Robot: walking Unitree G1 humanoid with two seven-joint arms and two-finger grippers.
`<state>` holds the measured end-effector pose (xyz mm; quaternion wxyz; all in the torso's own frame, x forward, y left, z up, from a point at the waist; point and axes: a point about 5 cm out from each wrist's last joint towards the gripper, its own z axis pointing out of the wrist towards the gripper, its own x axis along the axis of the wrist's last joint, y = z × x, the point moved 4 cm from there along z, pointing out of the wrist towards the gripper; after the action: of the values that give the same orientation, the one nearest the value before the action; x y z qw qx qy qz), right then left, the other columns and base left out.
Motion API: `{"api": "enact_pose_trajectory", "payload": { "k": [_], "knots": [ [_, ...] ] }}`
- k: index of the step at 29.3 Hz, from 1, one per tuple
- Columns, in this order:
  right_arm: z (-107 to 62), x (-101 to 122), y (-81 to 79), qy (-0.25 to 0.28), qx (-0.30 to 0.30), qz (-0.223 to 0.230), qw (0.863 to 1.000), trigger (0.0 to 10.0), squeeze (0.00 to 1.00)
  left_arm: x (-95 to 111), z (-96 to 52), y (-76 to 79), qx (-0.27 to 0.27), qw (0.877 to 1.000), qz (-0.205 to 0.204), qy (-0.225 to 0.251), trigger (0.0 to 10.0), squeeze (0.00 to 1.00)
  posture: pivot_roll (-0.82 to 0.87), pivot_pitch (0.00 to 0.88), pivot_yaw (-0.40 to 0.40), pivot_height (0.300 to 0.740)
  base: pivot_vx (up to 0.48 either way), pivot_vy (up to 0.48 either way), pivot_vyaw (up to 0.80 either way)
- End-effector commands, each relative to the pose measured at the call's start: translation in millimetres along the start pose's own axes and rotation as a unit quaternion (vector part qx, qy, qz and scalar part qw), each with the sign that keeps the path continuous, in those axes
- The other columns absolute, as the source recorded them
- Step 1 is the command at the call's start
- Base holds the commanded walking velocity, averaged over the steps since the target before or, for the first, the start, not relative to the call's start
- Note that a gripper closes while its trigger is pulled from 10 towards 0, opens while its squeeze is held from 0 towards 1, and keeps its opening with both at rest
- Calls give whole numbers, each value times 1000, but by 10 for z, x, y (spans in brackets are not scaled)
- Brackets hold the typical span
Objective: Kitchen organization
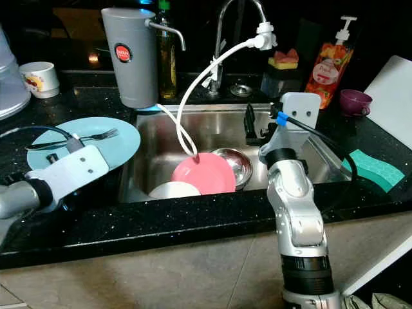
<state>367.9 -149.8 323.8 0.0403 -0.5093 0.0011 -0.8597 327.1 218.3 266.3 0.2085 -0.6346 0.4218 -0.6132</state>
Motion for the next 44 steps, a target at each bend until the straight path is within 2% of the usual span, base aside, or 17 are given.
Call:
{"api": "enact_pose_trajectory", "payload": {
  "k": [1, 2, 5, 7, 9, 12, 13, 15, 16, 19, 21, 27, 29, 30, 35, 38, 44],
  "knots": [
    [13, 5, 24, 4, -3, -1, 1000, 10000, 0, 164, -14, 100, -31, 997, -63, 41, 10000, 0, 131, 143, -80, 740, 0, 0, 0],
    [14, 6, 24, 4, -3, -1, 1000, 10000, 0, 288, -25, 115, -41, 991, -104, 75, 10000, 0, 131, 143, -80, 740, 0, 0, 0],
    [16, 6, 23, 4, -3, -1, 1000, 10000, 0, 387, -35, 118, -51, 984, -140, 102, 10000, 0, 136, 142, -79, 740, 0, 0, 0],
    [20, 5, 22, 4, -3, -1, 1000, 10000, 0, 556, -66, 59, -59, 965, -208, 151, 10000, 0, 136, 142, -79, 740, 0, 0, 0],
    [21, 4, 20, 4, -3, -1, 1000, 10000, 0, 616, -88, -24, -56, 953, -244, 172, 10000, 0, 135, 143, -79, 740, 0, 0, 0],
    [21, 3, 22, 4, -3, -1, 1000, 10000, 0, 509, -56, -235, -10, 951, -267, 157, 10000, 0, 135, 143, -79, 740, 0, 0, 0],
    [21, 3, 22, 4, -3, -1, 1000, 10000, 0, 509, -56, -235, -10, 951, -267, 157, 10000, 0, 135, 143, -79, 740, 0, 0, 0],
    [24, 4, 19, 4, -3, 0, 1000, 10000, 0, 253, 12, -436, 50, 958, -263, 98, 10000, 0, 138, 144, -82, 740, 0, 0, 0],
    [24, 4, 19, 4, -3, 0, 1000, 10000, 0, 253, 12, -436, 50, 958, -263, 98, 10000, 0, 138, 144, -82, 740, 0, 0, 0],
    [34, 9, 2, 6, -1, 2, 1000, 10000, 0, -168, 68, -604, 100, 972, -214, 2, 10000, 0, 139, 146, -84, 740, 0, 0, 0],
    [41, 18, -7, 7, 0, 3, 1000, 10000, 0, -350, 85, -669, 103, 985, -134, -47, 10000, 0, 141, 146, -84, 740, 0, 0, 0],
    [49, 23, -19, 8, 0, 4, 1000, 10000, 0, -477, 158, -742, 92, 990, -73, -82, 10000, 0, 146, 152, -81, 740, 0, 0, 0],
    [49, 23, -19, 8, 0, 4, 1000, 10000, 0, -477, 158, -742, 92, 990, -73, -82, 10000, 0, 146, 152, -81, 740, 0, 0, 0],
    [48, 27, -22, 9, 0, 6, 1000, 10000, 0, -510, 258, -735, 73, 993, -42, -88, 10000, 0, 143, 161, -82, 740, 0, 0, 0],
    [44, 32, -22, 9, -1, 7, 1000, 10000, 0, -543, 425, -724, 52, 994, 2, -93, 10000, 0, 139, 170, -80, 740, 0, 0, 0],
    [46, 39, -22, 9, -2, 8, 1000, 10000, 0, -561, 503, -726, 48, 992, 46, -105, 10000, 0, 138, 177, -81, 740, 0, 0, 0],
    [54, 79, -42, 14, -1, 9, 1000, 10000, 0, -582, 621, -709, 35, 988, 88, -119, 10000, 0, 131, 209, -75, 740, 0, 0, 0]
  ]
}}
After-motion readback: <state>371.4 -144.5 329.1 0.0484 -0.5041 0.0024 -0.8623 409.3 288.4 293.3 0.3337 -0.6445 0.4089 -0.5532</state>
